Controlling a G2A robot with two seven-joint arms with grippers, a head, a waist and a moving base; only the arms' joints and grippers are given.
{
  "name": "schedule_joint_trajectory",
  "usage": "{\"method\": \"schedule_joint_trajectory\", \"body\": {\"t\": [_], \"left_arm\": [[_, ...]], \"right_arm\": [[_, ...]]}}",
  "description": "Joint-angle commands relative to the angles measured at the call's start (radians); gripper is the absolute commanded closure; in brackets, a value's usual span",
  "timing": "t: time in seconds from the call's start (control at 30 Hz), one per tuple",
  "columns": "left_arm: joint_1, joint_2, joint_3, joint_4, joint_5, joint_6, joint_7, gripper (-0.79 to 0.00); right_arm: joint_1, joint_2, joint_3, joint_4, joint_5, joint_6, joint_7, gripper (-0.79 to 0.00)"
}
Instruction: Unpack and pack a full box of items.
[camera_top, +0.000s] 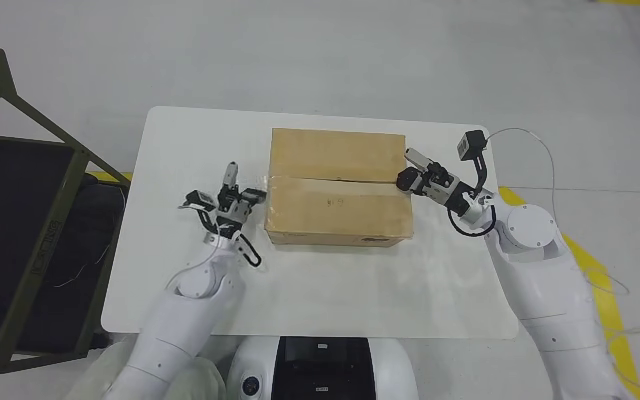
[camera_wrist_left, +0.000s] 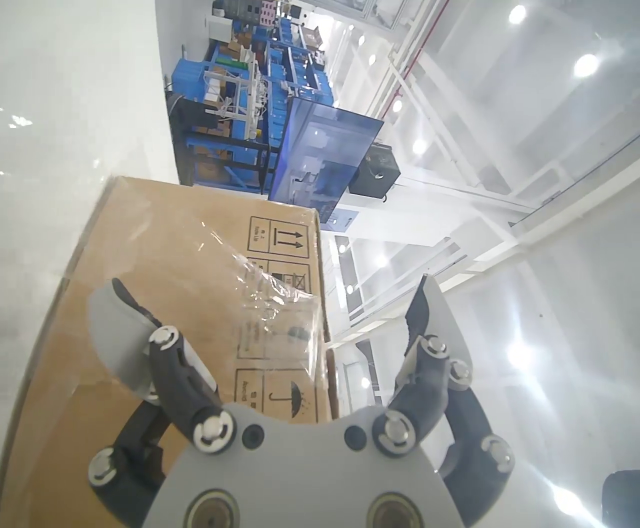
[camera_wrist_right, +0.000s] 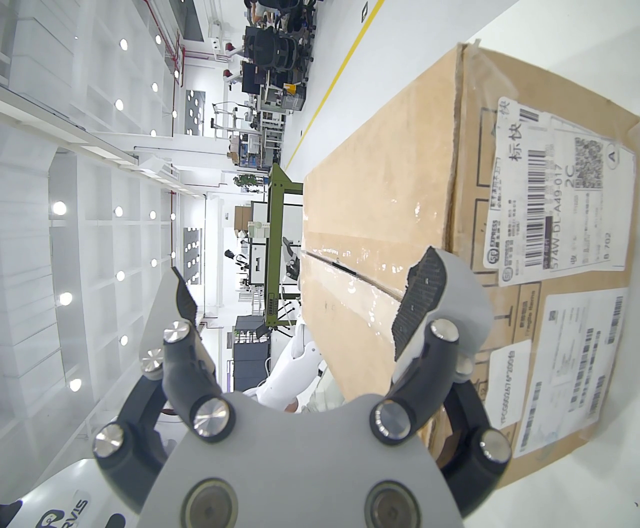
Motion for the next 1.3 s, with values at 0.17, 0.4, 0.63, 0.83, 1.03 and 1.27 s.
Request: {"method": "schedule_joint_trajectory", "body": {"t": [0.17, 0.4, 0.63, 0.83, 1.03, 1.27], "left_arm": [[0.021, -0.007, -0.031, -0.052, -0.019, -0.061, 0.004, -0.785], [0.065, -0.010, -0.061, -0.133, -0.021, -0.084, -0.015, -0.785], [0.097, -0.016, -0.073, -0.205, -0.008, -0.090, -0.027, -0.785], [0.121, -0.021, -0.077, -0.269, -0.007, -0.099, -0.048, -0.785], [0.129, -0.026, -0.073, -0.325, 0.021, -0.101, -0.064, -0.785], [0.095, -0.038, -0.025, -0.348, 0.088, -0.070, -0.074, -0.785]], "right_arm": [[0.000, 0.000, 0.000, 0.000, 0.000, 0.000, 0.000, -0.785], [0.000, 0.000, 0.000, 0.000, 0.000, 0.000, 0.000, -0.785], [0.000, 0.000, 0.000, 0.000, 0.000, 0.000, 0.000, -0.785], [0.000, 0.000, 0.000, 0.000, 0.000, 0.000, 0.000, -0.785], [0.000, 0.000, 0.000, 0.000, 0.000, 0.000, 0.000, -0.785], [0.000, 0.000, 0.000, 0.000, 0.000, 0.000, 0.000, -0.785]]}}
